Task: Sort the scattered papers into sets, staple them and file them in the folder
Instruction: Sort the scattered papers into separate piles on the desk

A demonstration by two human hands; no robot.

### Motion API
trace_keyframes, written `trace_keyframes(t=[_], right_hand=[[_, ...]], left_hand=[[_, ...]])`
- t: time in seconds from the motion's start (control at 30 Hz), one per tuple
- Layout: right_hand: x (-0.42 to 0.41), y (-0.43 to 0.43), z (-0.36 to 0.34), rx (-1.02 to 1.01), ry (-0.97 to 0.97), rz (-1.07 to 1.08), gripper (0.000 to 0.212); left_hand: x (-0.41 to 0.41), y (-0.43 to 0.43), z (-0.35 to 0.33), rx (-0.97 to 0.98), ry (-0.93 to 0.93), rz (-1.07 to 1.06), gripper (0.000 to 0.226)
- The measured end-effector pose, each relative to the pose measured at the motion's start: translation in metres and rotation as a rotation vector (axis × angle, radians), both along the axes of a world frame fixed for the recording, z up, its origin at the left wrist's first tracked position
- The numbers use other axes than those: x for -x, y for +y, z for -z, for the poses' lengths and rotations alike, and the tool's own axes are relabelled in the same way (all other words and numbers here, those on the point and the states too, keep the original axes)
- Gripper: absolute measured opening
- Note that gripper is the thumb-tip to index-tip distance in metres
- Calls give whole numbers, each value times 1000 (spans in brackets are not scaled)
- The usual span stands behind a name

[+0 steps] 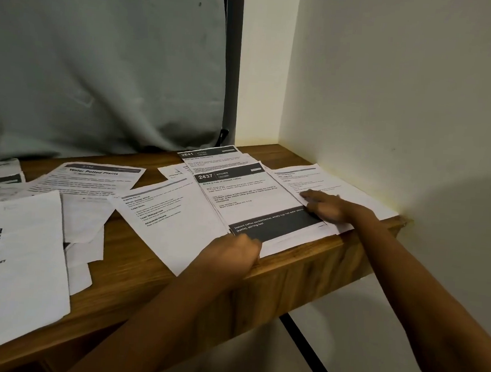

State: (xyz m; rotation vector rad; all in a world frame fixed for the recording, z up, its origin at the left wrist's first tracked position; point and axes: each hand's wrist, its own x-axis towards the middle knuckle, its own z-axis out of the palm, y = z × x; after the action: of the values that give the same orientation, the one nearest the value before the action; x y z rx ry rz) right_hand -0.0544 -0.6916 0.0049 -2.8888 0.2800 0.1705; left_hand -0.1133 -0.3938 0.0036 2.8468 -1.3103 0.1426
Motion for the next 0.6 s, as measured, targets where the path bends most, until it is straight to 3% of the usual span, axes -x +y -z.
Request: trace_keyframes(t=[0.1, 0.2, 0.3, 0.37, 0.6], right_hand=[[0, 10, 1, 62, -95, -23, 51], [7, 33, 4, -7, -301, -103, 51], [13, 55, 9, -13, -238, -178, 57], [13, 62, 11, -18, -185, -155, 62], [15, 69, 24, -25, -246, -81, 60]], left_hand=[[0, 2, 1, 71, 56, -18, 23], [1, 9, 4, 204, 153, -80, 47], [2, 15, 8, 295, 229, -240, 75], [0, 15, 8, 471, 380, -324, 86], [-28, -9, -4, 989, 667, -481, 76]])
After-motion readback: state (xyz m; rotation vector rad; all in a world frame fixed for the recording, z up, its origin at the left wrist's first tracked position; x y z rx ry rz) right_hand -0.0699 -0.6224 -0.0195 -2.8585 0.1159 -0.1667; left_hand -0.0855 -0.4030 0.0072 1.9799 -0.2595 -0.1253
